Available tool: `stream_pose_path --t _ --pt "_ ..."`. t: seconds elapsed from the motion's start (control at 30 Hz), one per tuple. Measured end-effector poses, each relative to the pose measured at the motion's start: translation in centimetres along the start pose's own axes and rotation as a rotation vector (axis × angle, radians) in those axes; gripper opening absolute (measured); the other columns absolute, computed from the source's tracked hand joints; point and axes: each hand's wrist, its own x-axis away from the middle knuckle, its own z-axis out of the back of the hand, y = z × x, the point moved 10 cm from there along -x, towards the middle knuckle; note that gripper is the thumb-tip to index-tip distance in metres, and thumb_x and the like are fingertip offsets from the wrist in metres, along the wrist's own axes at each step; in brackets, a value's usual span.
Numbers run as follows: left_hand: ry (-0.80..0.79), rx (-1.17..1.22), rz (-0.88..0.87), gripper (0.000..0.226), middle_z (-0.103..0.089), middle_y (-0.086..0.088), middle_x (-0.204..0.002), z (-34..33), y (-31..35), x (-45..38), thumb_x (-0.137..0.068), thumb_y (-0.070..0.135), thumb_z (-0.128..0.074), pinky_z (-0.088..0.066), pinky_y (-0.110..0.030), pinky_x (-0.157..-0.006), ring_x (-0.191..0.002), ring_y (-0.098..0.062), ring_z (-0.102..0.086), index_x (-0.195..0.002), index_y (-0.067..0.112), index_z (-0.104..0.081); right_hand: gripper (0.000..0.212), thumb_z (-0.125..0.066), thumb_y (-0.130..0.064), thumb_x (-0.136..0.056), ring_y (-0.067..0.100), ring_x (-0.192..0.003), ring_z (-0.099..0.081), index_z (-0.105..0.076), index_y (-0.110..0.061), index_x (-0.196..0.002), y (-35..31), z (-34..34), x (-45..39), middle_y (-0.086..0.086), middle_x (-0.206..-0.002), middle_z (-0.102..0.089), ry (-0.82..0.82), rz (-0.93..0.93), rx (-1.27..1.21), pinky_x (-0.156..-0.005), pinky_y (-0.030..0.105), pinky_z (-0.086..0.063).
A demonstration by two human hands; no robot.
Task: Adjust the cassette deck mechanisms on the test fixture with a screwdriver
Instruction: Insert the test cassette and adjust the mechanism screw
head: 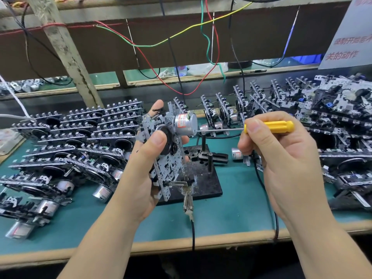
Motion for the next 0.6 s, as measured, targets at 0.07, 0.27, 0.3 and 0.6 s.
stream_pose_path --t 0.07,0.27,0.3,0.6 --pt "0.006 -0.006 0.000 0.120 -0.069 -0.014 -0.122 0.1 0.0 -0.1 -0.058 0.068 -0.083 -0.057 -0.048 -0.092 -0.114 -0.034 -0.063 -0.153 0.011 -0.036 0.006 -0.061 -0.018 -0.099 0.015 -0.069 -0.062 -0.064 -0.018 -0.094 0.1 -0.1 0.0 0.000 -0.074 -0.067 -0.002 -0.003 -0.007 -0.071 0.034 -0.055" --pt "0.012 -0.001 -0.004 0.112 -0.067 -0.016 -0.125 0.3 -0.1 -0.2 -0.058 0.068 -0.084 -0.055 -0.051 -0.094 -0.116 -0.036 -0.060 -0.152 0.026 -0.040 0.011 -0.062 -0.022 -0.096 0.014 -0.069 -0.062 -0.062 -0.011 -0.096 0.6 -0.1 0.0 0.000 -0.073 -0.066 0.006 -0.024 -0.036 -0.070 0.031 -0.054" --pt "0.013 -0.002 -0.004 0.111 -0.067 -0.015 -0.125 0.3 -0.1 -0.2 -0.058 0.067 -0.084 -0.055 -0.052 -0.095 -0.117 -0.036 -0.060 -0.152 0.027 -0.041 0.011 -0.062 -0.022 -0.096 0.014 -0.069 -0.062 -0.062 -0.010 -0.096 0.7 -0.1 0.0 0.000 -0.073 -0.066 0.005 -0.026 -0.039 -0.070 0.030 -0.054" --pt "0.022 -0.032 0.029 0.122 -0.065 -0.020 -0.127 0.7 -0.8 -0.4 -0.058 0.069 -0.083 -0.057 -0.046 -0.092 -0.122 -0.040 -0.058 -0.153 0.009 -0.036 0.012 -0.062 -0.020 -0.096 0.014 -0.068 -0.063 -0.062 -0.008 -0.096 1.1 0.1 0.0 0.001 -0.073 -0.066 0.025 -0.044 -0.024 -0.069 0.027 -0.053"
